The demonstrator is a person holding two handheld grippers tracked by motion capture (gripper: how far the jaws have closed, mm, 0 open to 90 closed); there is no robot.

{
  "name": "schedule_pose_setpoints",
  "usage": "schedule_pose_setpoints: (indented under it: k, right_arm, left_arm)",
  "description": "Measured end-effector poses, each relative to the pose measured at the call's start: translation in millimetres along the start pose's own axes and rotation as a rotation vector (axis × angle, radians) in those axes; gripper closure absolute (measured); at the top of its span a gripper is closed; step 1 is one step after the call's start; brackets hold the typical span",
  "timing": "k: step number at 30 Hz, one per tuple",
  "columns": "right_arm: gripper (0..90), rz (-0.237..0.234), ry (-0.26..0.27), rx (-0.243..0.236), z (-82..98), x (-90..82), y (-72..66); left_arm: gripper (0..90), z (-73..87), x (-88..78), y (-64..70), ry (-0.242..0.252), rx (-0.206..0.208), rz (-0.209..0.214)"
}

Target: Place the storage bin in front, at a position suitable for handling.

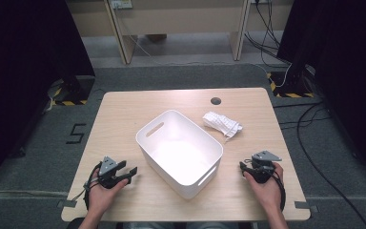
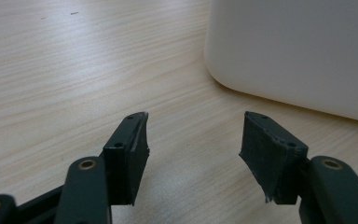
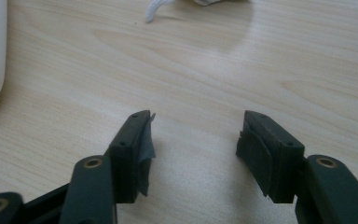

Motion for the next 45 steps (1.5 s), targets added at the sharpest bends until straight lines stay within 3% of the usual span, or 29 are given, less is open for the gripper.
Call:
schedule_pose_setpoints:
  k: [3,5,6,7,8,9,10,11,14,15,18,29,33,35,41,44,45]
  right_arm:
    - [57.7,-0.019,0.051,-0.007,-2.7,-10.0,-6.9]
    - [59.6,-0.022,0.056,-0.011,-3.5,-12.3,-8.6]
    - [67.5,-0.047,0.073,-0.032,-7.4,-23.5,-18.7]
    - [67.5,-0.047,0.073,-0.032,-7.4,-23.5,-18.7]
    - [74.0,-0.083,0.073,-0.056,-10.4,-32.7,-32.9]
    - [74.0,-0.083,0.073,-0.056,-10.4,-32.7,-32.9]
    - [78.7,-0.109,0.056,-0.091,-10.3,-39.5,-47.7]
    - [78.7,-0.109,0.056,-0.091,-10.3,-39.5,-47.7]
    - [83.7,-0.17,0.04,-0.137,-7.8,-48.6,-73.7]
    - [83.7,-0.17,0.04,-0.137,-7.8,-48.6,-73.7]
    - [84.1,-0.193,0.045,-0.161,-10.7,-56.6,-91.5]
    - [85.6,-0.215,0.059,-0.194,-15.4,-63.5,-109.7]
    - [87.9,-0.214,0.068,-0.213,-16.8,-64.7,-114.8]
    - [90.0,-0.201,0.083,-0.237,-19.3,-64.5,-116.9]
    - [90.0,-0.188,0.081,-0.246,-21.8,-61.3,-116.8]
    - [90.0,-0.18,0.081,-0.254,-23.6,-59.4,-116.8]
    - [90.0,-0.174,0.083,-0.26,-24.8,-58.6,-116.8]
  left_arm:
    - [44.8,-1.6,-0.5,1.6,0.014,0.01,0.012]
    - [46.3,-3.7,-0.5,2.1,0.022,0.013,0.014]
    - [51.7,-7.6,-0.8,2.5,0.021,0.032,0.007]
    - [53.7,-7.6,-0.8,2.5,0.021,0.032,0.007]
    - [57.3,-11.6,-0.9,1.7,0.022,0.043,-0.004]
    - [57.3,-13.9,-1.1,0.5,0.02,0.045,-0.011]
    - [64.2,-18.4,-1.0,-1.3,0.02,0.044,-0.015]
    - [64.2,-21.4,-0.8,-2.9,0.016,0.046,-0.02]
    - [75.8,-30.1,2.2,-10.5,0.001,0.048,-0.049]
    - [75.8,-33.4,3.7,-12.4,-0.003,0.044,-0.052]
    - [82.7,-46.8,10.5,-16.7,0.004,0.035,-0.047]
    - [89.1,-75.7,30.5,-21.7,0.023,0.015,-0.032]
    - [89.3,-80.7,35.3,-18.1,0.042,0.032,-0.004]
    - [89.8,-81.8,37.6,-18.0,0.047,0.044,-0.01]
    - [89.8,-84.1,38.9,-14.2,0.058,0.056,0.013]
    - [89.8,-86.0,40.3,-8.2,0.068,0.081,0.044]
    - [89.8,-86.5,40.9,-6.9,0.07,0.094,0.036]
Point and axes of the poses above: each handheld gripper's, and its own axes: x roughly forward along the jaws, z roughly out of its underside, y roughly to its right, the point moved 9 cm from there along x, roughly forward along the jaws, and after that the axes turned 13 degrees about -y, right-handed, at the moved point
